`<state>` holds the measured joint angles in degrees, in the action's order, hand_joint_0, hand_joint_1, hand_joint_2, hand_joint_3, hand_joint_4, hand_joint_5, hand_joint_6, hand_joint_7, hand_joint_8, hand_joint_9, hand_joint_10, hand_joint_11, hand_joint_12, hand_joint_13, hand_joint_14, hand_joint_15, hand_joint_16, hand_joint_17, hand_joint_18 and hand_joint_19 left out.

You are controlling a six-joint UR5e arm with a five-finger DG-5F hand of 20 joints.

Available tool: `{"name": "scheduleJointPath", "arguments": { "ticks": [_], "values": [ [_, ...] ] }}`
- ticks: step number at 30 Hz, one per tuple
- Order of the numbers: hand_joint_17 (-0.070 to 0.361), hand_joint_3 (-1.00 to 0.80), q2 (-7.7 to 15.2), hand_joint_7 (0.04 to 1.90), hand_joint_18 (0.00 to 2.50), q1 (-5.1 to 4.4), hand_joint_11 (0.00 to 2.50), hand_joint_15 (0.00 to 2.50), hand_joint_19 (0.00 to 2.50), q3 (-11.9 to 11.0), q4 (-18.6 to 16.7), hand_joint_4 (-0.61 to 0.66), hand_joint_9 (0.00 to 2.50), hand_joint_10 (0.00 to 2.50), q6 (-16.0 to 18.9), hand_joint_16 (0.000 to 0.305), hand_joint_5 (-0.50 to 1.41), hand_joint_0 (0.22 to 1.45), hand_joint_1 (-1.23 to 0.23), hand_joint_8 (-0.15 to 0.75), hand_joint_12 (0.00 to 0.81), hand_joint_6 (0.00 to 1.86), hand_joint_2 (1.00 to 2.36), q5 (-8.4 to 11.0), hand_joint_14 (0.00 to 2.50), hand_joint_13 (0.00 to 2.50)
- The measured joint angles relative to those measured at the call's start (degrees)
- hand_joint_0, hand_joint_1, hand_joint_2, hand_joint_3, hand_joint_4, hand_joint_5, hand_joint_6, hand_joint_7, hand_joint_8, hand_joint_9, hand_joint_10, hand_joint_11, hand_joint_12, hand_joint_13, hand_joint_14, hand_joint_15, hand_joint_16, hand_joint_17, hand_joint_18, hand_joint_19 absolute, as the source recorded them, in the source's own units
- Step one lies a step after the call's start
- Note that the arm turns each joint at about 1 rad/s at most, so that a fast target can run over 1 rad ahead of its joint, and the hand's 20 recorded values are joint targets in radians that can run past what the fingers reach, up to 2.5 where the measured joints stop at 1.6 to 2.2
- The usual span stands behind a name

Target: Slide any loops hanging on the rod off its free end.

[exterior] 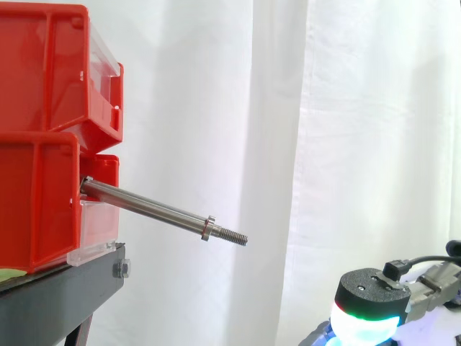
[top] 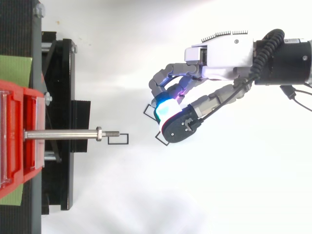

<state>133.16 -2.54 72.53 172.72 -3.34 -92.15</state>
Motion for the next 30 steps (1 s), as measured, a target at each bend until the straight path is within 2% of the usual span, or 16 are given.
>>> {"name": "scheduleJointPath", "arguments": {
  "ticks": [5, 9, 17, 30],
  "values": [
    [0.101, -0.16, 0.0, 1.52, 0.42, 0.01, 0.32, 0.00, 0.06, 0.8, -4.0, 0.16, 0.95, 0.01, -0.2, 0.045, -0.18, 0.54, -0.54, 0.366, 0.342, 0.87, 1.02, 0.89, 0.00, 0.53],
    [0.105, -0.16, 0.0, 1.52, 0.46, 0.02, 0.32, 0.00, 0.07, 0.8, -5.4, 0.15, 0.95, 0.01, -1.7, 0.047, -0.17, 0.54, -0.56, 0.362, 0.342, 0.87, 1.02, 1.06, 0.00, 0.53],
    [0.107, -0.15, 0.0, 1.53, 0.47, 0.00, 0.33, 0.00, 0.07, 0.9, -5.9, 0.15, 0.96, 0.01, -4.2, 0.047, -0.17, 0.54, -0.56, 0.362, 0.342, 0.87, 1.02, 0.95, 0.00, 0.54],
    [0.106, -0.14, 0.0, 1.51, 0.51, 0.00, 0.33, 0.00, 0.08, 0.9, -5.9, 0.15, 0.98, 0.01, -4.8, 0.047, -0.17, 0.54, -0.56, 0.370, 0.338, 0.87, 1.02, 1.10, 0.00, 0.57]
  ]
}}
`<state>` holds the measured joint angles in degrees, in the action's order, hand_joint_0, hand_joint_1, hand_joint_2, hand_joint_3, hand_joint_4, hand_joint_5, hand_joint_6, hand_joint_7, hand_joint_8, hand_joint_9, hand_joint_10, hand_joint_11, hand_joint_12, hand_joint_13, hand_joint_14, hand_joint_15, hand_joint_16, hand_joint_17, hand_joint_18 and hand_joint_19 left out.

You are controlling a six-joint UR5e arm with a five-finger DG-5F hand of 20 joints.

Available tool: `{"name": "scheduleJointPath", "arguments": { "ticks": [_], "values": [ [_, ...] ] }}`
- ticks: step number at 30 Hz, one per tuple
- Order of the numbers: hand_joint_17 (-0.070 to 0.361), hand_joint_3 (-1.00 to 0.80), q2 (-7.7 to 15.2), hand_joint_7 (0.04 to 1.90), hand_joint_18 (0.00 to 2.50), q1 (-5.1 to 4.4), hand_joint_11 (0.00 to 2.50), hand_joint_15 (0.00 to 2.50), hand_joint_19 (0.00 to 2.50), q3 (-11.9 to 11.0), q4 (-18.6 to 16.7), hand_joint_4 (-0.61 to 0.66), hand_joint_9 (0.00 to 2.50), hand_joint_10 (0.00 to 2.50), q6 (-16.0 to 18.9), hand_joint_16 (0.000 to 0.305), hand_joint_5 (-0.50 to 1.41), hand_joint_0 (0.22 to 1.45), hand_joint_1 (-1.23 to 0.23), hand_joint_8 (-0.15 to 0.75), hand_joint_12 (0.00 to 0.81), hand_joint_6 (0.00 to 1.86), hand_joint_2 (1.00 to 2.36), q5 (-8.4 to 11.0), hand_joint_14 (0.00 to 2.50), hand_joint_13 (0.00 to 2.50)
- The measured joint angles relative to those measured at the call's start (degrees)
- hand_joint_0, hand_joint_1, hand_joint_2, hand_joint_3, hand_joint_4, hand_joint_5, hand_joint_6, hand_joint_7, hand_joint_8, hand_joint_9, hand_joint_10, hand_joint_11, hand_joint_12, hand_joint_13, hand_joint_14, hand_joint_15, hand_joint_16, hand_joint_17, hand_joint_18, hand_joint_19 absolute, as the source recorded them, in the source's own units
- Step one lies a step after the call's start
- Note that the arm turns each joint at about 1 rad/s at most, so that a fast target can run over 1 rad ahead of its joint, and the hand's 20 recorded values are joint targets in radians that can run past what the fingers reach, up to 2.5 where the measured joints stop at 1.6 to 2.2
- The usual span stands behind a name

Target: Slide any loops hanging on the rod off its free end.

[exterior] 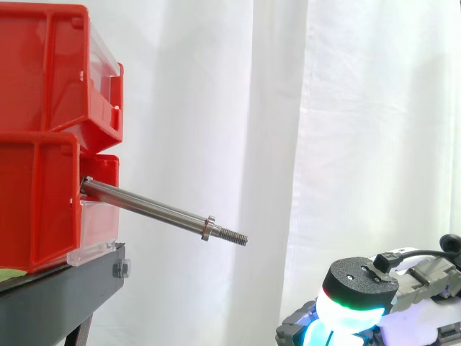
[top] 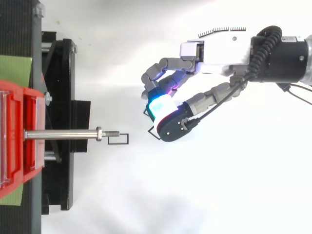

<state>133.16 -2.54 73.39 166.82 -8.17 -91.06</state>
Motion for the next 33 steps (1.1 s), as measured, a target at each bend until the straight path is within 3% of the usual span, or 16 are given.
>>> {"name": "scheduleJointPath", "arguments": {
  "ticks": [26, 33],
  "values": [
    [0.091, -0.15, 0.0, 1.53, 0.44, 0.00, 0.24, 0.00, 0.12, 0.0, 0.0, 0.11, 0.99, 0.01, 0.0, 0.041, -0.17, 0.57, -0.60, 0.360, 0.285, 0.87, 1.02, 0.00, 0.00, 0.57],
    [0.093, -0.19, 0.0, 1.53, 0.33, 0.00, 0.12, 0.00, 0.05, 0.0, 0.0, 0.11, 0.87, 0.00, 0.0, 0.041, -0.18, 0.57, -0.59, 0.348, 0.296, 0.87, 1.02, 0.00, 0.00, 0.46]
  ]
}}
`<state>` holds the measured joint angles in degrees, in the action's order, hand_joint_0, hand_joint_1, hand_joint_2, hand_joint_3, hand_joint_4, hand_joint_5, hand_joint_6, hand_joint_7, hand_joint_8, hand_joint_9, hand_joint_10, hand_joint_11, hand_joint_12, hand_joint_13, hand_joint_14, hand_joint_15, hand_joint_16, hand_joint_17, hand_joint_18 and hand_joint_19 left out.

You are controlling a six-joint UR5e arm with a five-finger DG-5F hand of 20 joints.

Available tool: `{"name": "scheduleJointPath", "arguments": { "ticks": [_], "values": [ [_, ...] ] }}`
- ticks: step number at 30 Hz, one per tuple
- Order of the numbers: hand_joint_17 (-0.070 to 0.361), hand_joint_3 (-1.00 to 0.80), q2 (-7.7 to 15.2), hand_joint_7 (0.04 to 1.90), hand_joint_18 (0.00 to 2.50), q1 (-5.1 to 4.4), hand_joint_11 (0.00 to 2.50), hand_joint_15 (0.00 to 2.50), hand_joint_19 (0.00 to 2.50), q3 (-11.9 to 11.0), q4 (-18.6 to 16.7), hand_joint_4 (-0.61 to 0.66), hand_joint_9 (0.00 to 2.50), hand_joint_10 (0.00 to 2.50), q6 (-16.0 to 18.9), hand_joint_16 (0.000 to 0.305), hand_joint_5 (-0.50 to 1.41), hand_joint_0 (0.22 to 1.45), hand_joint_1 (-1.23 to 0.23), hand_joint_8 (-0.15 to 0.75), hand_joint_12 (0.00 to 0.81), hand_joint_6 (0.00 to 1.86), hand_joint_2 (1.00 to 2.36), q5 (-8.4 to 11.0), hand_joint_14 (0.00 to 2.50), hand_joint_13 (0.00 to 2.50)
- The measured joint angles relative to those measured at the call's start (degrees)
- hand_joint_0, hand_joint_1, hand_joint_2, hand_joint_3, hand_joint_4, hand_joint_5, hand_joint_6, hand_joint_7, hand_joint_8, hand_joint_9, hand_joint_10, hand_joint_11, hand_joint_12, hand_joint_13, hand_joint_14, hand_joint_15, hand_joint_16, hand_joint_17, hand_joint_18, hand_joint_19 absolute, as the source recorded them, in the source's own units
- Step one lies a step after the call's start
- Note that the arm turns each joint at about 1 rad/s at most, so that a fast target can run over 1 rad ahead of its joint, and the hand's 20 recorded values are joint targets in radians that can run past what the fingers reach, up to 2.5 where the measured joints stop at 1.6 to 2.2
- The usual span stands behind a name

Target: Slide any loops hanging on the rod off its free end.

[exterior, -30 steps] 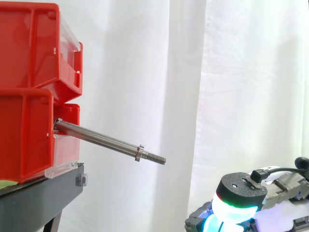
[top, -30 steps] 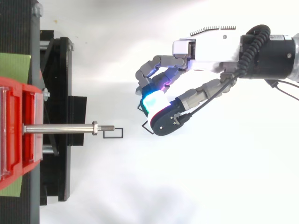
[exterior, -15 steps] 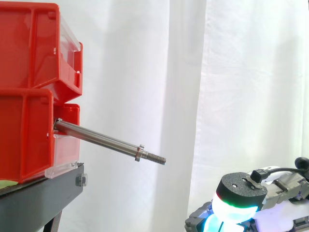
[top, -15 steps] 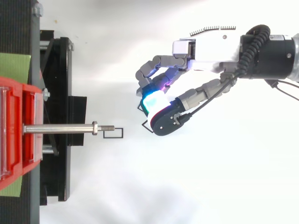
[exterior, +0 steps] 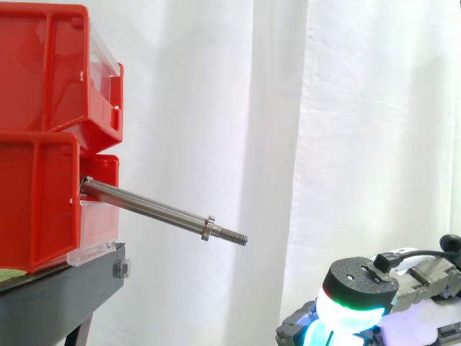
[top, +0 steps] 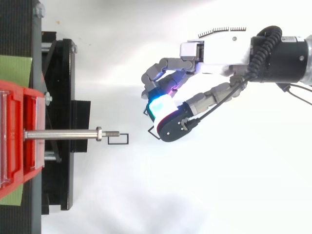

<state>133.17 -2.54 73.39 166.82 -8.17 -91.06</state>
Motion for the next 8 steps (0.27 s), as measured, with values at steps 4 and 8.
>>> {"name": "scheduleJointPath", "arguments": {
  "ticks": [4, 8],
  "values": [
    [0.095, -0.20, 0.0, 1.53, 0.33, 0.01, 0.15, 0.00, 0.06, 0.0, 0.0, 0.10, 0.86, 0.00, 0.0, 0.042, -0.18, 0.57, -0.59, 0.329, 0.298, 0.87, 1.02, 0.00, 0.00, 0.46],
    [0.096, -0.20, 0.0, 1.54, 0.33, 0.00, 0.20, 0.00, 0.06, 0.0, 0.0, 0.11, 0.82, 0.01, 0.0, 0.043, -0.18, 0.57, -0.58, 0.325, 0.305, 0.87, 1.02, 0.00, 0.00, 0.46]
  ]
}}
